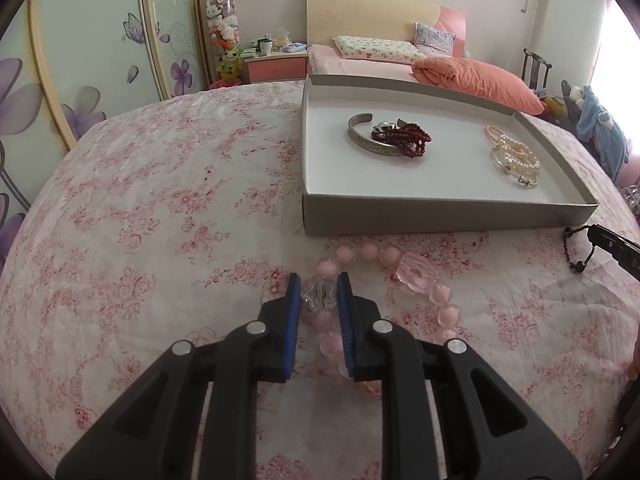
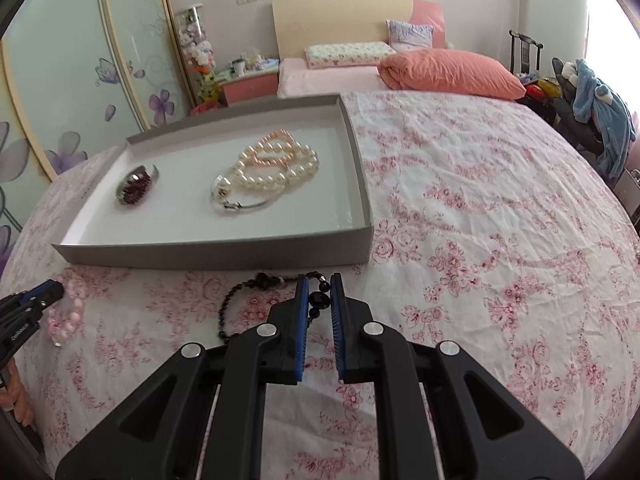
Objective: Organize jewelry
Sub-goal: 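Lift both bracelets into the gray tray and open both tools to release them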
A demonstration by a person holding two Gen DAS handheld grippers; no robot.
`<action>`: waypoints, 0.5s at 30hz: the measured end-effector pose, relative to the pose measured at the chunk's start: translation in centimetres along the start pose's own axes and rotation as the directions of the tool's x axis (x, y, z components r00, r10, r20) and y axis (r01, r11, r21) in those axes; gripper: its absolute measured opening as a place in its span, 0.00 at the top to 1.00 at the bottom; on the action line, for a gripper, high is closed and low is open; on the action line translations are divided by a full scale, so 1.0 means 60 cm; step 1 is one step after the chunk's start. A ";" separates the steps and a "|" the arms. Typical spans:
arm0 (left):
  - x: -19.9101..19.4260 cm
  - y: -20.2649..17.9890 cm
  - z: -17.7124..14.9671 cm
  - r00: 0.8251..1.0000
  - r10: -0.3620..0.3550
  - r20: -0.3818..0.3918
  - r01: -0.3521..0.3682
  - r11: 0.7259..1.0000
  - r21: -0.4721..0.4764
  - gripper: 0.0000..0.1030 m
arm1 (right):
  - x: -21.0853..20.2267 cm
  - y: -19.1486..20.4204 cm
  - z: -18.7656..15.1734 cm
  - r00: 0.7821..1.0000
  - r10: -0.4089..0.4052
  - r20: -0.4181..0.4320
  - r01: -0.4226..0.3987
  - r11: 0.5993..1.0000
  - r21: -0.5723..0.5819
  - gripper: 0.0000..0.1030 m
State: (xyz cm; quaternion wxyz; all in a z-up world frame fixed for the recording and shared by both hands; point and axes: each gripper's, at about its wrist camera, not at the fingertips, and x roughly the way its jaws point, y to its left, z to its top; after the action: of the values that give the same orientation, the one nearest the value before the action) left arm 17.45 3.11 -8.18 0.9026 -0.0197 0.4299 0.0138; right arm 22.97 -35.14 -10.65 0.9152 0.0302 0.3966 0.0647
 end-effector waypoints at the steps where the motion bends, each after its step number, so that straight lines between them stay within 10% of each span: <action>1: -0.002 0.001 0.000 1.000 -0.005 0.004 0.005 1.000 -0.001 0.82 | -0.008 0.001 0.001 1.000 0.007 0.011 -0.007 1.000 -0.002 0.88; 15: -0.077 -0.022 0.005 0.984 -0.118 0.133 0.119 0.993 0.001 0.82 | -0.095 0.044 0.008 0.980 0.125 0.155 -0.117 0.991 -0.057 0.88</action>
State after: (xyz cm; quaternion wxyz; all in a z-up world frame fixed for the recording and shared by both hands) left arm 14.81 1.78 -4.38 0.9284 -0.0474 0.3667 -0.0372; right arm 19.19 -33.35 -5.92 0.9386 0.0377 0.3186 0.1269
